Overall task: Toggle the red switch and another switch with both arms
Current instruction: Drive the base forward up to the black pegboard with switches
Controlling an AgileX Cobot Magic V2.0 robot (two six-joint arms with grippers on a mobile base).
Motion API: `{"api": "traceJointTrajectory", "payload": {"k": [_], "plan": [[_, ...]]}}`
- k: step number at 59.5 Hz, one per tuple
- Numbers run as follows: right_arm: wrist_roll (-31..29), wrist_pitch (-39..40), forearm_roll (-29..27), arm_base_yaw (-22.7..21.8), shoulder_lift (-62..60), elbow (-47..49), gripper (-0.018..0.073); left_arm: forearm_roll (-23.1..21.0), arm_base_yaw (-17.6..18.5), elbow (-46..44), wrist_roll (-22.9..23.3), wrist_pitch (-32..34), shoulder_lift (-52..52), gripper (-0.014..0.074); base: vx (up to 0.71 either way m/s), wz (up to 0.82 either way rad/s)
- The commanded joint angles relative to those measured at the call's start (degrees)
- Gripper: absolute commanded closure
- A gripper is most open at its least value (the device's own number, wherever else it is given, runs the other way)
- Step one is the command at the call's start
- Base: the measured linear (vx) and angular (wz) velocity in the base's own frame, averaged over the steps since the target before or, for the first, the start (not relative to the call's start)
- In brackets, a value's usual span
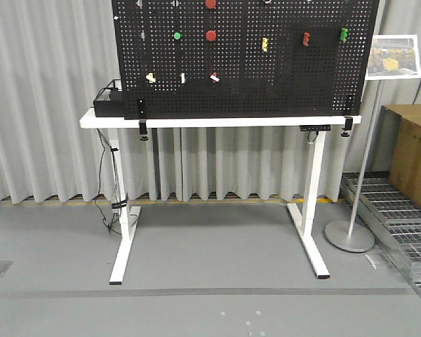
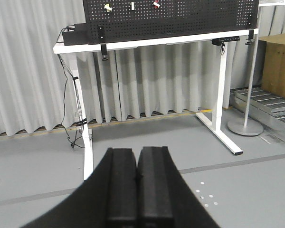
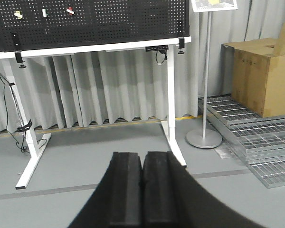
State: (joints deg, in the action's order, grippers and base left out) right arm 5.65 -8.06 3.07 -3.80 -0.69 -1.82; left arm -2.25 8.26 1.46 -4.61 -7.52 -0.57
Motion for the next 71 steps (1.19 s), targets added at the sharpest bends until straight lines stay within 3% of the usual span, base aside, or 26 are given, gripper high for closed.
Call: {"api": "traceJointTrajectory", "payload": {"k": [1,30,71], "plan": [[-0.3,4.7,0.1,-0.3,-0.7,-0.3,0.0566,0.0,-0.1,1.2,0.2,4.3,-1.1,0.0594,0.06,0.0],[-0.3,4.7,0.1,-0.3,-0.5,-0.3,0.0566,0.0,-0.1,1.2,0.2,4.4,-1.1,0.0594,0.23,0.01],[-0.3,4.5,0.1,-0.3,-0.4,-0.3,0.0566,0.0,-0.1,1.2,0.2,4.4,-1.1,0.0594,0.47,0.02]]}}
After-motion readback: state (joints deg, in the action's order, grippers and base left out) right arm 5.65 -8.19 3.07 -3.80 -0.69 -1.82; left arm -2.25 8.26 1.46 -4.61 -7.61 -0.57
